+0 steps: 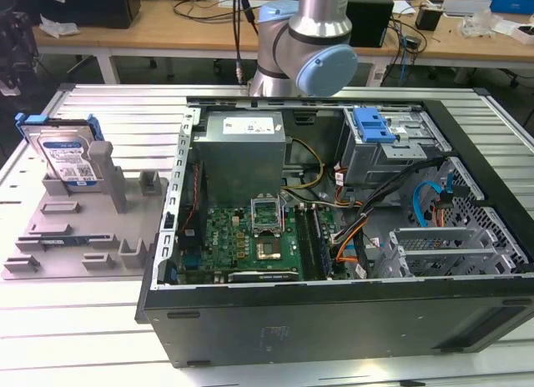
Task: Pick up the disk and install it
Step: 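Pick up the disk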
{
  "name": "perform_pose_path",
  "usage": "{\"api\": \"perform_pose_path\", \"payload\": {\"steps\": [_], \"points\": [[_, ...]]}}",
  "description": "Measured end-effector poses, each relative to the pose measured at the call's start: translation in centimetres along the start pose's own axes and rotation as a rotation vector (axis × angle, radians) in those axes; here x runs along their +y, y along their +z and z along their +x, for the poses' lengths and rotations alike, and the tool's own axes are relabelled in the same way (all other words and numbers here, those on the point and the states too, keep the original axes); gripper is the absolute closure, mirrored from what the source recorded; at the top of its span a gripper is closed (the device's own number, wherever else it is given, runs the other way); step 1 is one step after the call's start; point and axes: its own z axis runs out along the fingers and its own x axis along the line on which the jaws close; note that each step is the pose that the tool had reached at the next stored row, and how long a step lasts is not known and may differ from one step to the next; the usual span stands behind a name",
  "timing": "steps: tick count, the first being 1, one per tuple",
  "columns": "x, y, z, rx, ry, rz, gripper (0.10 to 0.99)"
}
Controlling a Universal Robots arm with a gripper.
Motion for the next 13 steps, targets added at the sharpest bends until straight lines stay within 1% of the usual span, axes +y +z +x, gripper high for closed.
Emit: {"api": "perform_pose_path", "payload": {"steps": [7, 13], "points": [[0.04, 0.51, 0.00, 0.0001, 0.000, 0.000, 0.604], [0.03, 0.56, 0.05, 0.0001, 0.000, 0.000, 0.604]]}}
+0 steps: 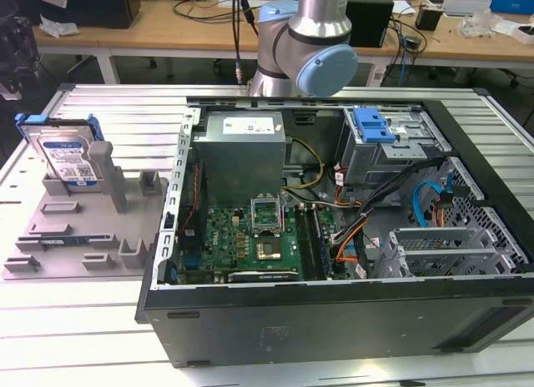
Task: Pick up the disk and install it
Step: 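Pick up the disk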
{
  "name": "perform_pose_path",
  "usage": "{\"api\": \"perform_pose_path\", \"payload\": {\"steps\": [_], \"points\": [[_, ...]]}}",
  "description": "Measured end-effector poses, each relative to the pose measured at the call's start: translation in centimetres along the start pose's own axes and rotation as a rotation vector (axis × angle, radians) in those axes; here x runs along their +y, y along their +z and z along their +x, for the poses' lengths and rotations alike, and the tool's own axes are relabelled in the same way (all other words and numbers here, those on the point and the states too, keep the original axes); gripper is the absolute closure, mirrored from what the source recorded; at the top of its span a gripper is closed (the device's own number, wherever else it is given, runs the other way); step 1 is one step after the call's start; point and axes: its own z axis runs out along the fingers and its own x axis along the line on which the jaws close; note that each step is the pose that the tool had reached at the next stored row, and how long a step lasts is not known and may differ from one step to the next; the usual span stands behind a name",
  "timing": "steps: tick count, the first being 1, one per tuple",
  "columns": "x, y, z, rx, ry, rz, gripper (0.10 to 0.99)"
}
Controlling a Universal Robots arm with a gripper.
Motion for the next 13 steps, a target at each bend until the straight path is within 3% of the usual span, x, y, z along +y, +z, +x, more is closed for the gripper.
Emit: {"api": "perform_pose_path", "payload": {"steps": [13], "points": [[0.00, 1.20, 0.38, -0.0001, 0.000, -0.002, 0.604]]}}
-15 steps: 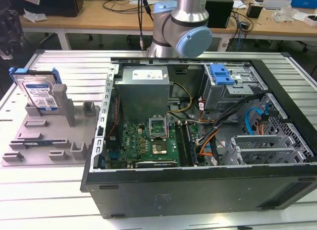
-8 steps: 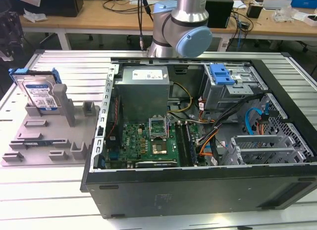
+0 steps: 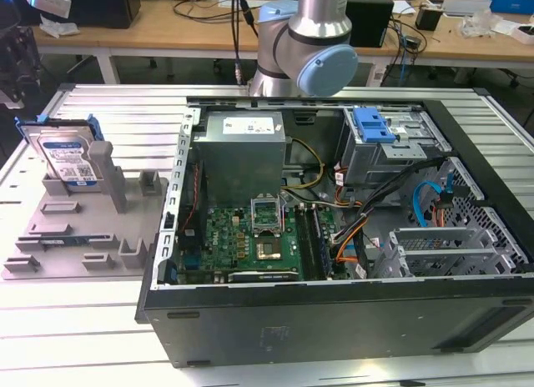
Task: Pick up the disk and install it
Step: 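Pick up the disk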
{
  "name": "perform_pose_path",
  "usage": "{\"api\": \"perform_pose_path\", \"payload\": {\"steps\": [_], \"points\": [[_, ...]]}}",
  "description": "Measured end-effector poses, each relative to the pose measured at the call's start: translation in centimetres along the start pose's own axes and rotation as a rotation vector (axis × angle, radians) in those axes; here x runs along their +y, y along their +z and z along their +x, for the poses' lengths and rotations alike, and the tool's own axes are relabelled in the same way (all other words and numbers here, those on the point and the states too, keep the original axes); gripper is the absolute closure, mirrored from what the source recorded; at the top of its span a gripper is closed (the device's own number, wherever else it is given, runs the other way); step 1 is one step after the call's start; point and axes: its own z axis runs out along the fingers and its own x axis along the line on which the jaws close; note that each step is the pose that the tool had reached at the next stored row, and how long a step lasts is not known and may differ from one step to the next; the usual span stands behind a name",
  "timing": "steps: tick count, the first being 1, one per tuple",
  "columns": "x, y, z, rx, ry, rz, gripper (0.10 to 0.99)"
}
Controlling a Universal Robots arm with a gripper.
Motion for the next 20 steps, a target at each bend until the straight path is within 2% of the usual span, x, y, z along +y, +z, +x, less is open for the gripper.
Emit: {"api": "perform_pose_path", "payload": {"steps": [20], "points": [[-0.09, 1.11, -0.10, 0.0000, 0.000, 0.000, 0.604]]}}
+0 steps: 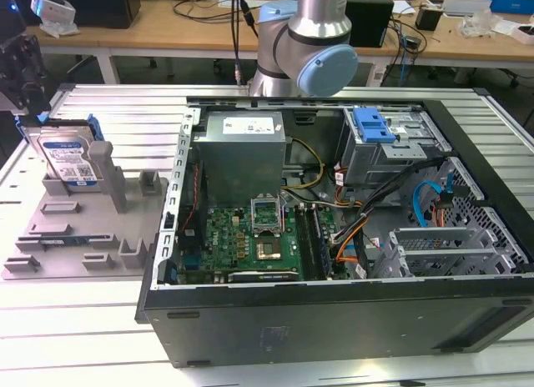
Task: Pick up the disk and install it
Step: 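Pick up the disk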
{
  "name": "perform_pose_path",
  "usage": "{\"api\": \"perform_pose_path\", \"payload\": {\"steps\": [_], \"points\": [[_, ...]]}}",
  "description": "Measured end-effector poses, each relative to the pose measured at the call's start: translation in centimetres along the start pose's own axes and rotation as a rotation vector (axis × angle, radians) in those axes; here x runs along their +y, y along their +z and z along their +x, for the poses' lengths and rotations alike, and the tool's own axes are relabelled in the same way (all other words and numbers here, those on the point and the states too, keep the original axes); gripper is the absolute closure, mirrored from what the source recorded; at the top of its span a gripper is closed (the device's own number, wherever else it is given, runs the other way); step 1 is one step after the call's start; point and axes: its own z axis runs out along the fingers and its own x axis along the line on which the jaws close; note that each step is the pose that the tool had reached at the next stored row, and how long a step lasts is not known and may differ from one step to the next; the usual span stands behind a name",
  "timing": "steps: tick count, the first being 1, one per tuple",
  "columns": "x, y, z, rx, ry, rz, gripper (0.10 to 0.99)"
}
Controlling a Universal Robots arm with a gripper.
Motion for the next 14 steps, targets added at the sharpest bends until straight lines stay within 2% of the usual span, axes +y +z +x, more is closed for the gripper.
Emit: {"api": "perform_pose_path", "payload": {"steps": [14], "points": [[-0.01, 1.06, -0.04, 0.0000, 0.000, 0.000, 0.604]]}}
